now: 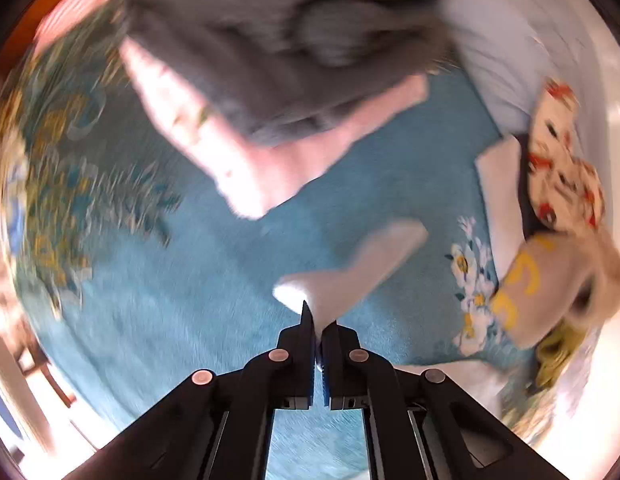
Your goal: Fold clothes
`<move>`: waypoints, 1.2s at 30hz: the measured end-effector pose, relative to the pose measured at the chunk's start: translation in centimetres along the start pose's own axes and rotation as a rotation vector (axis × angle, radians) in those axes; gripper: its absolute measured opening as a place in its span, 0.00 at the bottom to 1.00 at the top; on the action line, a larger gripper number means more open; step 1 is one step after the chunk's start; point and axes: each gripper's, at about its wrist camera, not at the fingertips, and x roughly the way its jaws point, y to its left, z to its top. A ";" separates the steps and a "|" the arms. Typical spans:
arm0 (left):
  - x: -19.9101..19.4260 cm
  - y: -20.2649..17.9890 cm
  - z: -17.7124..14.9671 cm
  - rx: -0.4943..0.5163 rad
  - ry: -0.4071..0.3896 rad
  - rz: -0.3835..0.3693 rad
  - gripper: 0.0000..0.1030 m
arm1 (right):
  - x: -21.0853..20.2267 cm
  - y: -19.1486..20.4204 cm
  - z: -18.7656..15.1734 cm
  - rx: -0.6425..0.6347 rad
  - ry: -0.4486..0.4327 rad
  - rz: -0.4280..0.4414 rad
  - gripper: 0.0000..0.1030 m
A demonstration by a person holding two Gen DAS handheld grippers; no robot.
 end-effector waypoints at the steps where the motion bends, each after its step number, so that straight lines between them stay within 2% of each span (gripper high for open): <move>1: 0.2 0.6 0.0 -0.038 0.018 -0.001 0.02 | 0.0 0.1 -0.1 -0.005 -0.002 -0.002 0.78; 3: 0.8 0.1 0.1 -0.044 0.036 0.002 0.02 | -0.2 0.3 -0.3 -0.010 -0.007 -0.005 0.78; 6: 1.0 -2.5 0.7 0.005 0.025 -0.007 0.03 | -0.7 0.2 -0.4 -0.010 -0.020 -0.010 0.78; 10: -0.2 -6.9 2.4 0.009 -0.055 -0.150 0.04 | -1.5 -0.2 -0.6 0.005 -0.038 -0.019 0.78; 12: -0.2 -8.7 3.2 0.006 -0.078 -0.164 0.05 | -1.8 -0.4 -0.7 0.013 -0.048 -0.024 0.78; 14: 0.6 -10.1 3.5 0.028 -0.039 -0.122 0.19 | -2.1 -0.7 -0.8 0.025 -0.059 -0.025 0.78; 15: 1.0 -10.6 3.4 0.038 -0.016 -0.115 0.34 | -2.2 -0.9 -0.9 0.031 -0.065 -0.023 0.78; 16: 1.2 -10.9 2.8 0.049 -0.001 -0.132 0.45 | -2.4 -1.1 -1.1 0.038 -0.071 -0.020 0.78; 17: 1.0 -10.7 2.1 0.065 0.002 -0.146 0.47 | -2.6 -1.3 -1.2 0.047 -0.079 -0.019 0.78; 19: 0.7 -10.3 0.1 0.121 0.002 -0.140 0.53 | -2.9 -2.0 -1.7 0.075 -0.096 -0.010 0.78; 22: 2.1 -9.4 -4.4 0.255 0.063 -0.083 0.54 | -2.9 -3.5 -2.7 0.133 -0.109 0.006 0.78; 25: 4.5 -8.1 -10.4 0.425 0.199 -0.006 0.54 | -2.1 -5.5 -4.3 0.208 -0.105 0.012 0.78; 29: 7.1 -7.1 -18.6 0.665 0.350 0.074 0.54 | -0.1 -8.1 -7.4 0.322 -0.076 0.004 0.77; 31: 8.2 -6.8 -22.0 0.772 0.405 0.113 0.54 | 1.1 -9.1 -9.0 0.339 -0.053 -0.007 0.77; 36: 9.9 -6.8 -26.8 0.921 0.469 0.160 0.54 | 5.2 -10.4 -11.9 0.306 0.025 -0.021 0.60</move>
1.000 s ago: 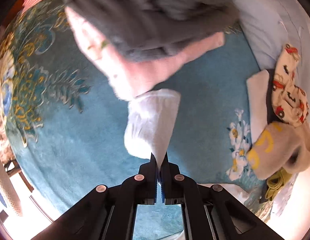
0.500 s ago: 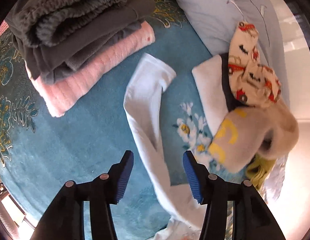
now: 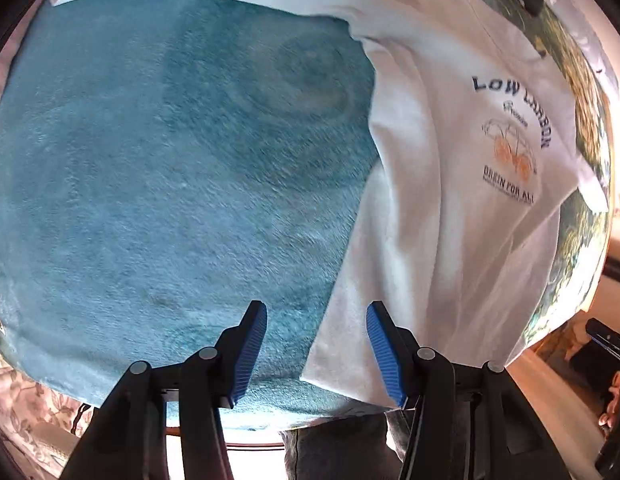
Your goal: Fold clothes
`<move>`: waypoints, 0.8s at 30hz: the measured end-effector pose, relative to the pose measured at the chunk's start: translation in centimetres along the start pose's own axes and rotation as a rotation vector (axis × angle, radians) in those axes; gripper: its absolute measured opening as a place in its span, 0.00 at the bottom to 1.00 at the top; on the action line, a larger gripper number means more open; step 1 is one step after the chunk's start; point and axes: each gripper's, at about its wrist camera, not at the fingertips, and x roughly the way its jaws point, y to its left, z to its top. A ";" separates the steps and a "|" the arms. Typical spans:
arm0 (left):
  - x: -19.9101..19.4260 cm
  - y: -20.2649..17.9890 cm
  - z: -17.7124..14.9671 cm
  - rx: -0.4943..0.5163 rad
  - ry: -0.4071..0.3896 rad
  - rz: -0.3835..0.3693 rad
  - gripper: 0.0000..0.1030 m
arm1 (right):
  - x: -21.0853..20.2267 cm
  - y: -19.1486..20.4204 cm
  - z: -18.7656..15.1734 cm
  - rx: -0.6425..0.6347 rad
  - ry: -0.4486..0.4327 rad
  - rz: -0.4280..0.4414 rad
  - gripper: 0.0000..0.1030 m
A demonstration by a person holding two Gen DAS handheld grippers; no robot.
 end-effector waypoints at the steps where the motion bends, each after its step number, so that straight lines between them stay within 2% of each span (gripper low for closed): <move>1: 0.5 -0.5 -0.1 0.020 0.011 0.011 0.54 | 1.1 -0.1 -0.4 -0.017 0.023 -0.001 0.60; 5: 1.6 -1.6 -0.4 0.064 0.031 0.069 0.54 | 5.9 0.2 -1.3 -0.107 0.114 -0.008 0.59; 8: 2.5 -2.0 -0.5 0.061 0.047 0.100 0.54 | 8.7 0.7 -1.3 -0.159 0.145 -0.016 0.59; 11: 3.1 -2.3 -0.5 0.041 0.060 0.111 0.53 | 10.4 0.9 -1.0 -0.159 0.143 0.008 0.59; 12: 3.2 -2.4 -0.6 0.035 0.060 0.112 0.50 | 10.7 0.9 -1.0 -0.153 0.140 0.019 0.59; 13: 3.2 -2.5 -0.6 0.028 0.061 0.112 0.41 | 11.0 1.0 -0.9 -0.148 0.138 0.029 0.58; 14: 3.3 -2.6 -0.7 0.020 0.065 0.107 0.37 | 11.3 1.0 -1.0 -0.145 0.139 0.035 0.54; 16: 3.2 -2.9 -0.8 0.012 0.071 0.103 0.12 | 11.7 1.1 -1.3 -0.143 0.143 0.041 0.45; 17: 3.1 -3.2 -0.9 0.015 0.072 0.115 0.07 | 11.9 1.2 -1.5 -0.147 0.146 0.034 0.32; 18: 3.0 -3.3 -1.0 0.015 0.074 0.124 0.04 | 11.9 1.2 -1.7 -0.155 0.149 0.019 0.17; 20: 2.7 -3.5 -1.4 0.005 0.084 0.135 0.03 | 11.7 1.0 -2.2 -0.158 0.156 0.010 0.06; 24: 2.5 -2.9 -2.2 -0.021 0.127 0.189 0.03 | 10.4 -0.2 -3.4 -0.123 0.159 -0.010 0.05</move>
